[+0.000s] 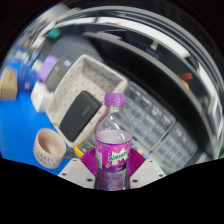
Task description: Pour water
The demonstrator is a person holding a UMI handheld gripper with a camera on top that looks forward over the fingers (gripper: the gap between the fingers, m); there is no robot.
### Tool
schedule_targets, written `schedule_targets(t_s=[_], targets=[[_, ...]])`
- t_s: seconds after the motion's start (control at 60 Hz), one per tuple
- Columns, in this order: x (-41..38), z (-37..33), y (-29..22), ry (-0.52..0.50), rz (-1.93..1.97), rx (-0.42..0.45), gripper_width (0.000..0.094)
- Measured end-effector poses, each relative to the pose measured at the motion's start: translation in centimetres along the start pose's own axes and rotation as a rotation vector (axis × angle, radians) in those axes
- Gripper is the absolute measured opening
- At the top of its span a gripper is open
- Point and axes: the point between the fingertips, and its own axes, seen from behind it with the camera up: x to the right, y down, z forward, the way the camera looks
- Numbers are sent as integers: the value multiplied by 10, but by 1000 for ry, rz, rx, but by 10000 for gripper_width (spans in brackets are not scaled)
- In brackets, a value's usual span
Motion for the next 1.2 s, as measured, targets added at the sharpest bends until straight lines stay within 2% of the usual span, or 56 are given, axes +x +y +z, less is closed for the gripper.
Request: schedule_targets(t_s=[0.183,0.2,0.233,0.4,0.417,0.45,0.633,0.667,0.683,0.7,0.833,0.867,0.933,0.967,1.2], targets=[[-9,7,25,-169,481,-23,347],[-23,-2,23,-131,509,-33,345],[-19,4,31,-165,537,-27,345],[-31,11,57,-186,643,-41,343],[-32,10,62,-184,645,-46,379],[-29,11,59,-176,651,-3,357],[-29,7,59,-165,637,22,364],[-30,6,59,-164,636,22,379],[-30,6,59,-163,636,23,427],[-29,6,59,-161,638,23,412],[-29,5,61,-160,634,14,520],[-30,3,66,-162,636,-12,581],[-32,-2,73,-157,654,-44,798],[-32,-7,75,-154,664,-48,867],[-37,-74,92,-111,695,-83,865]])
